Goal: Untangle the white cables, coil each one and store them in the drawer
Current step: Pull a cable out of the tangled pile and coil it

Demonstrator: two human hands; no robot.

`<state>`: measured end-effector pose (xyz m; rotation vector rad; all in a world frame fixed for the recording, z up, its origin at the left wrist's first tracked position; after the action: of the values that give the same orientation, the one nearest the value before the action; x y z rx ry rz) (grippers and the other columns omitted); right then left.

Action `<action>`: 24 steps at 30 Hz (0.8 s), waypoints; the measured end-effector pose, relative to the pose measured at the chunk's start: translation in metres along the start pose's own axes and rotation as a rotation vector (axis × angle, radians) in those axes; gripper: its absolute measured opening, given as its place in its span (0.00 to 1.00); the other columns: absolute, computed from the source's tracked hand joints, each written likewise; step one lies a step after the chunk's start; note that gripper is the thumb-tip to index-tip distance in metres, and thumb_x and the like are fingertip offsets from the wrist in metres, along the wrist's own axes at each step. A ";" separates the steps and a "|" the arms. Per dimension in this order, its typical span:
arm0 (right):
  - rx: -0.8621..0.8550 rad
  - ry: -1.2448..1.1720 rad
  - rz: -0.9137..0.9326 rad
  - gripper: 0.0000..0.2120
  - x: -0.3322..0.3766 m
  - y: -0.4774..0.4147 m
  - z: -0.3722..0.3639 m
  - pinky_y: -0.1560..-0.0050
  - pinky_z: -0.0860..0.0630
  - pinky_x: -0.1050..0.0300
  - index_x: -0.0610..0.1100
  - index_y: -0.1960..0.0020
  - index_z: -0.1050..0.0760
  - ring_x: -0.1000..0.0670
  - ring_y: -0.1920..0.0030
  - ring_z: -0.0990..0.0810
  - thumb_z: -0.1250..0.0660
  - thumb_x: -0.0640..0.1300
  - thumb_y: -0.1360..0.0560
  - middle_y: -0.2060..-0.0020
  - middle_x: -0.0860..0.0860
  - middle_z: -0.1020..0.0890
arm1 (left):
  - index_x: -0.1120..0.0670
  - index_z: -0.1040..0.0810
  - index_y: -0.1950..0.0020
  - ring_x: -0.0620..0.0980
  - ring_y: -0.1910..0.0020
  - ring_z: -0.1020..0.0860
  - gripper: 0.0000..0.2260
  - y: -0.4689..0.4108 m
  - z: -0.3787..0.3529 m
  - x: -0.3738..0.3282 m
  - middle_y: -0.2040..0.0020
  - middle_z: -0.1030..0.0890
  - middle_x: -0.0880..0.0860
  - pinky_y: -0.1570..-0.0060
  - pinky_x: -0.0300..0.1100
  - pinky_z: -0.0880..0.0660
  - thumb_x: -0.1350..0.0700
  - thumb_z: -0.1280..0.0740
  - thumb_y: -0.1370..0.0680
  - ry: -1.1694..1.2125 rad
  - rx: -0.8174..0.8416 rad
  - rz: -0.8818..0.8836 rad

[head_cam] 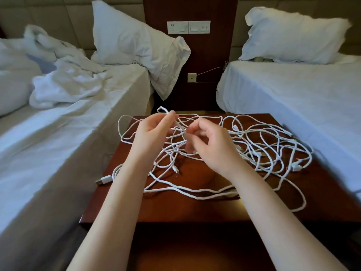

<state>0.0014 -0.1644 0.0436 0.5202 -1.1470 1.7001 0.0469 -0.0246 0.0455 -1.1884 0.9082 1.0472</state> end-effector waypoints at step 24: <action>-0.308 0.302 0.414 0.10 -0.014 -0.003 0.042 0.59 0.26 0.64 0.40 0.49 0.19 0.55 0.60 0.21 0.38 0.43 0.20 0.62 0.51 0.20 | 0.56 0.25 0.64 0.49 0.72 0.30 0.17 0.030 -0.028 -0.023 0.74 0.32 0.49 0.63 0.40 0.24 0.50 0.42 0.19 0.047 0.733 0.027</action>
<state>0.0027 -0.2074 0.0536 -0.1751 -1.3190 1.8202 0.0112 -0.0541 0.0549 -0.5852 1.2078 0.6114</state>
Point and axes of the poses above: each hand's wrist, its own y-axis away from the middle knuckle, its own z-axis out of the back of the hand, x = y × z, the point moved 4 cm from there along -y, towards the middle knuckle
